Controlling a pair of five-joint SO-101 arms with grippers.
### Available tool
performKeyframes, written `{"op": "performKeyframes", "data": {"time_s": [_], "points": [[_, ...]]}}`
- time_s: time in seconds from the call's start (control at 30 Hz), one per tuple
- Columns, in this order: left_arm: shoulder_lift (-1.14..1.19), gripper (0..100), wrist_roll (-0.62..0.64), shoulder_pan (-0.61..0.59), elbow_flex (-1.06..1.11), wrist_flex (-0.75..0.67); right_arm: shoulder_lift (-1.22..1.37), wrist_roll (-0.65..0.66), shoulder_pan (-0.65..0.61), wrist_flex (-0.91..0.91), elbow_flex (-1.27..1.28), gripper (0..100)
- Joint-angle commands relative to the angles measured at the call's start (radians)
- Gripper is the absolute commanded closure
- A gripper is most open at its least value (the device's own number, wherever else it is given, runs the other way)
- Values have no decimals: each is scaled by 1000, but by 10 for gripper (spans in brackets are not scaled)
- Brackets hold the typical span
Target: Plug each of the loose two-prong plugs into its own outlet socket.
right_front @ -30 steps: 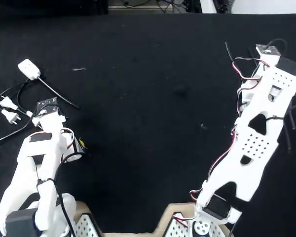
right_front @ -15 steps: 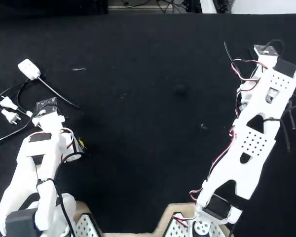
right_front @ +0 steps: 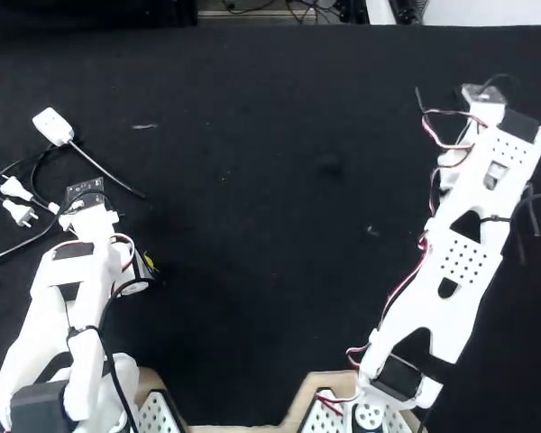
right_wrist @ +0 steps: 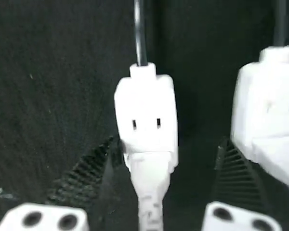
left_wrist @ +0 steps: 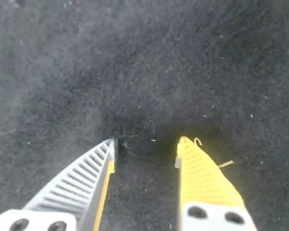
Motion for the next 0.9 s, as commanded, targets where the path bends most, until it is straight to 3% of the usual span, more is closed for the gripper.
{"op": "performKeyframes", "data": {"time_s": [0.0, 0.33, 0.5, 0.53, 0.67, 0.87], "points": [[2, 798, 5, -33, -31, -18, -25, 3, 14, 29, -186, 716], [2, 798, 5, -28, -31, -18, -30, 3, -55, 41, -424, 737], [2, 798, 5, -28, -31, -20, -131, -103, -117, 43, -415, 981], [2, 798, 5, -28, -33, -20, -166, -137, -127, 44, -403, 990], [2, 798, 5, -28, -33, -20, -355, -187, -173, 46, -193, 949], [2, 798, 5, -28, -31, -20, -745, -187, -331, 17, 466, 949]]}}
